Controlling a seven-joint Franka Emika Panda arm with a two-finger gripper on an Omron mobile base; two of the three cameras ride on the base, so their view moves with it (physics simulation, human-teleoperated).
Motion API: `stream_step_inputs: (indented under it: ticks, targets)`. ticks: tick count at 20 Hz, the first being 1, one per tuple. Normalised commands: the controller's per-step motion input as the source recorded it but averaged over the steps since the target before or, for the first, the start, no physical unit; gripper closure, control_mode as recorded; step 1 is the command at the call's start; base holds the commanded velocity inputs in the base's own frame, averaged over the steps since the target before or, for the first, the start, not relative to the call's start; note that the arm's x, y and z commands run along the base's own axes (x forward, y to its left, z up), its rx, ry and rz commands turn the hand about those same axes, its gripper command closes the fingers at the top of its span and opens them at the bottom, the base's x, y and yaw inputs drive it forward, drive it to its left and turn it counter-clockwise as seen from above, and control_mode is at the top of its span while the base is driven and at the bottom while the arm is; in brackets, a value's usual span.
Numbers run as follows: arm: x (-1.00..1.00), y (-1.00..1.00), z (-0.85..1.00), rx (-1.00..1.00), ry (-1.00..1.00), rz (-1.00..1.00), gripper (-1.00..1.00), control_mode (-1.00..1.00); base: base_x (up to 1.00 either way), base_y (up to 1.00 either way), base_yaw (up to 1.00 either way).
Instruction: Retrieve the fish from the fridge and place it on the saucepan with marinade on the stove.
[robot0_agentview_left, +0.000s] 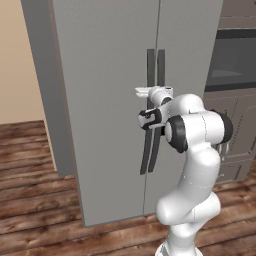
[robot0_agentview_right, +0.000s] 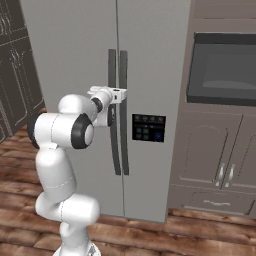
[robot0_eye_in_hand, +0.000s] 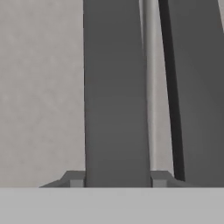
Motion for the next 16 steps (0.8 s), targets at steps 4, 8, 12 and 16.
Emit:
stream_step_inputs:
  ticks: [4, 8, 12, 16]
  targets:
    - [-0.29, 0.06, -0.03, 0.00, 0.06, 0.00, 1.00, -1.00, 0.00, 0.00, 0.00]
    - [-0.29, 0.05, -0.03, 0.00, 0.05, 0.00, 1.00, -1.00, 0.00, 0.00, 0.00]
    - [-0.20, 0.03, -0.03, 0.00, 0.05, 0.00, 1.00, -1.00, 0.00, 0.00, 0.00]
    - [-0.23, 0.03, -0.02, 0.00, 0.04, 0.00, 1.00, -1.00, 0.00, 0.00, 0.00]
